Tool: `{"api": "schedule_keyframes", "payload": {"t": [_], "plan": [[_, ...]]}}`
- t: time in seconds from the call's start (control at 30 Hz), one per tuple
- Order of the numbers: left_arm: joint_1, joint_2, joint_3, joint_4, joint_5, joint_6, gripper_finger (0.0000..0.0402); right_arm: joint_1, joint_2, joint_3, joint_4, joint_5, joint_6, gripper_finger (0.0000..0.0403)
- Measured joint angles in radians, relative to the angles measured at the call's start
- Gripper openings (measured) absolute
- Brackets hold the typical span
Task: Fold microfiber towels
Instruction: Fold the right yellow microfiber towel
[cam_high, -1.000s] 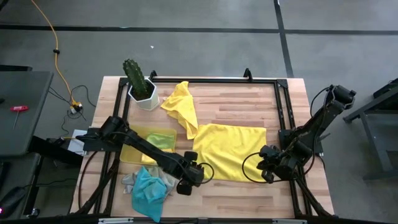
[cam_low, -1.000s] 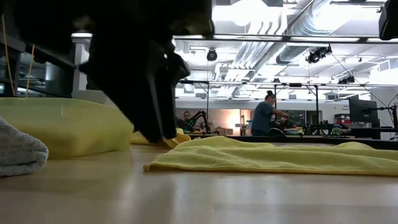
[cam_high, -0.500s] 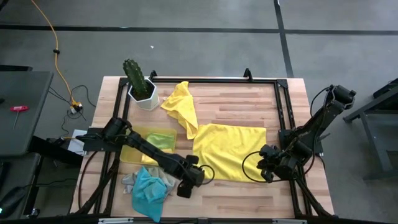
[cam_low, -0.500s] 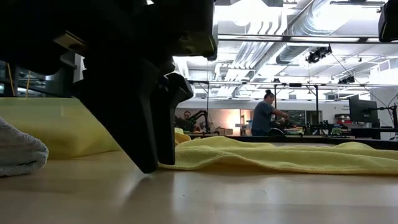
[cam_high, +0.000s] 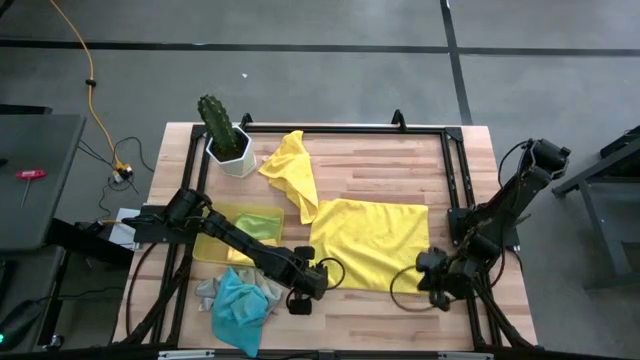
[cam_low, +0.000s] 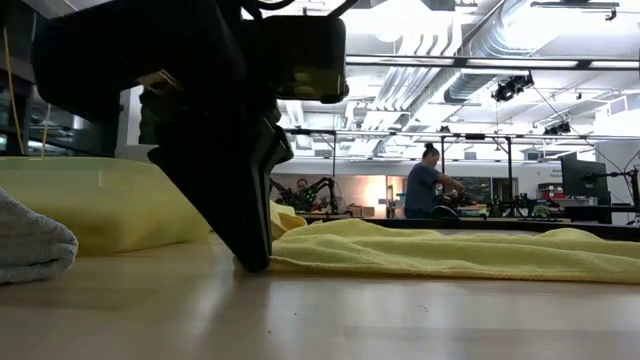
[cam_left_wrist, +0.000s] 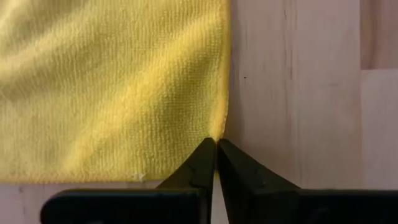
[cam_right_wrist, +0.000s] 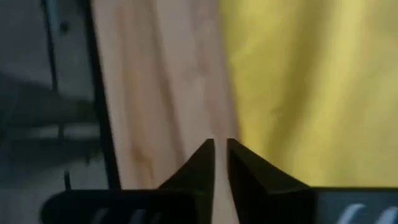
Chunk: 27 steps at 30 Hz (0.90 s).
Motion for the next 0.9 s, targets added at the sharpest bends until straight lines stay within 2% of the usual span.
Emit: {"api": "schedule_keyframes", "payload": {"t": [0.2, 0.33, 0.53, 0.7, 0.9], "plan": [[0.000, 0.000, 0.000, 0.003, 0.011, -0.052, 0.0004, 0.023, 0.115, 0.001, 0.058, -0.093, -0.122, 0.0124], [0.001, 0.000, 0.000, 0.006, 0.020, -0.054, 0.0002, 0.047, 0.198, 0.001, 0.063, -0.120, -0.159, 0.0159], [0.002, 0.000, -0.001, 0.010, 0.028, -0.081, 0.0001, 0.092, 0.298, 0.006, 0.040, -0.069, -0.068, 0.0160], [0.002, 0.000, -0.001, 0.011, 0.035, -0.081, 0.0000, 0.124, 0.296, 0.010, 0.031, -0.009, 0.000, 0.0148], [0.002, 0.001, -0.001, 0.016, 0.051, -0.082, 0.0000, 0.156, 0.256, 0.103, -0.165, 0.044, -0.068, 0.0144]]}}
